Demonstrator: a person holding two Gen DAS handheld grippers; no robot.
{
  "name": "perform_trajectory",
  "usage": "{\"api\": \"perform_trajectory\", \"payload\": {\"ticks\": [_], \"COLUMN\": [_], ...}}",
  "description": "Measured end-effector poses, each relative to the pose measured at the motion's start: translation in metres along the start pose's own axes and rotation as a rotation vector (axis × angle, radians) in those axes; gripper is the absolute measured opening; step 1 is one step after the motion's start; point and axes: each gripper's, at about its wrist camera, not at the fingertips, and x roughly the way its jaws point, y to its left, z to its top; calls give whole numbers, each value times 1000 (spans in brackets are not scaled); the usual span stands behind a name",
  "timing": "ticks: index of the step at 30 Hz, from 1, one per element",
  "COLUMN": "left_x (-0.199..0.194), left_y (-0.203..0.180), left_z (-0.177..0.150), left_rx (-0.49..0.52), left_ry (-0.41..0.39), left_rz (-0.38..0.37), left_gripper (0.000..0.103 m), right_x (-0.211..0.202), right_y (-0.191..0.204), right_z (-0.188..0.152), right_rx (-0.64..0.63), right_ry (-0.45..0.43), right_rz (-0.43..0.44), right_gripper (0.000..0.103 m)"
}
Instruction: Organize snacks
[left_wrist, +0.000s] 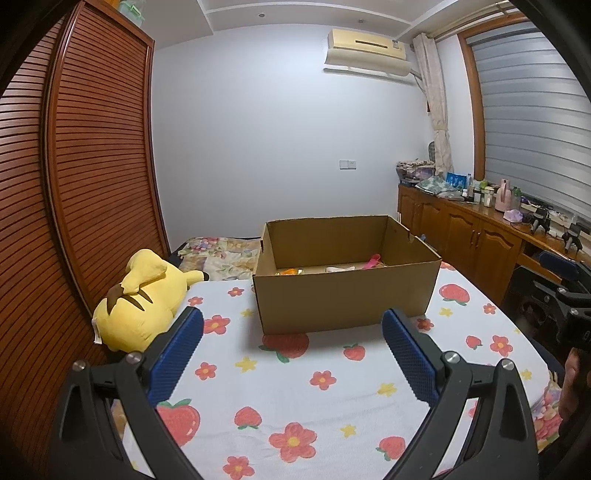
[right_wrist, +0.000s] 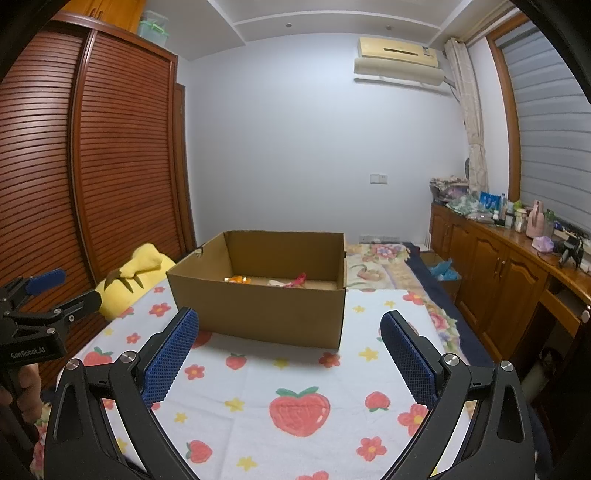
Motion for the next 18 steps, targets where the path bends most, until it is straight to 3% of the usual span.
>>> {"api": "perform_trajectory", "payload": {"ticks": [18], "left_x": [2], "left_y": [4], "left_z": [-1], "left_rx": [2], "left_ry": [0], "left_rz": [1], "left_gripper": [98], "right_x": [0], "right_y": [1], "right_z": [-1], "right_rx": [0], "right_ry": [2], "right_rz": [0], "right_gripper": [101]}}
